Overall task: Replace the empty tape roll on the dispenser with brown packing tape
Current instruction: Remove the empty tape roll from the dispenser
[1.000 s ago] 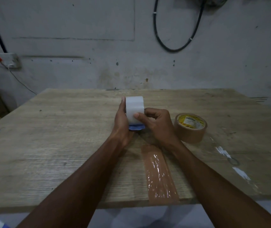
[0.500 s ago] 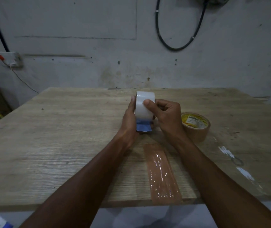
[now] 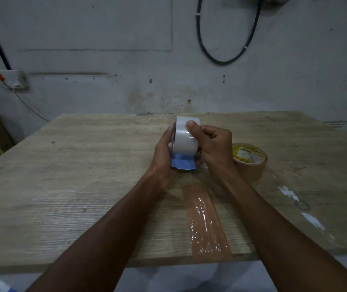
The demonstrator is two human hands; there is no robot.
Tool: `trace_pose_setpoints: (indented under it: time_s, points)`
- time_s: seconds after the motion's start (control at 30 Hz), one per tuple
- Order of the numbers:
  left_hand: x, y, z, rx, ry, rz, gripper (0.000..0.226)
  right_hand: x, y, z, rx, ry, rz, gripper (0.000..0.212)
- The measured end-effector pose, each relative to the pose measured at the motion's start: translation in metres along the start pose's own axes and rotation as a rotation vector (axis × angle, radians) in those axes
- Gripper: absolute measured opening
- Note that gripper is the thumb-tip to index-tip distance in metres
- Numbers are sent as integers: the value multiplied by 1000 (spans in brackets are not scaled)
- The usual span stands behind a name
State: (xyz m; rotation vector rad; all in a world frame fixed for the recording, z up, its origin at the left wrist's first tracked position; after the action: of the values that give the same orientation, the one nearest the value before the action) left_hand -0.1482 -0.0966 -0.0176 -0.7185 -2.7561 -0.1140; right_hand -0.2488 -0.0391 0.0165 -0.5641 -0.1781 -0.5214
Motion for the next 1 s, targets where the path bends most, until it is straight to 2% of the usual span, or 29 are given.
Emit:
trace_pose_setpoints:
  time_s: [0.13, 0.33, 0.43, 0.57, 0.73, 0.83, 0.9, 1.0]
  points:
    - [-3, -1, 1, -106, 91, -18, 59, 4, 2, -2, 1, 58, 47, 25]
    - [-6, -8, 5, -90, 77, -73, 46, 7, 3, -6, 33, 73, 51, 26]
    - [-5, -8, 3, -54, 74, -62, 41, 9, 7, -8, -1, 101, 134, 19]
    - [-5, -5, 0, -45, 38, -48, 49, 9, 11, -11, -4, 125, 214, 53]
    - [-9, -8, 0, -72, 61, -55, 56, 5, 8, -11, -29, 126, 186, 55]
    - [-11, -11, 4, -95, 59, -80, 59, 2, 6, -15, -33, 171, 158, 69]
    - [-11, -11, 4, -90, 42, -87, 56, 2, 5, -16, -22, 171, 195, 83]
    - [-8, -10, 2, -87, 56, -45, 55, 6, 6, -15, 10, 175, 310, 91]
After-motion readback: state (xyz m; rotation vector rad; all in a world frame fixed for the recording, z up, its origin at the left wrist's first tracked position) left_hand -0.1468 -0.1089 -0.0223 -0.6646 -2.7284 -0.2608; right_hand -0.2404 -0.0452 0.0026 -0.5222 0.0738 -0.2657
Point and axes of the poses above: each hand's wrist, its own y-axis away from the middle knuckle, its own x-axis out of the palm, z = x × y, the point moved 4 cm from there along -y, towards the middle knuckle, and after that the axes turned 13 degrees about -y, right-handed, at the moved point
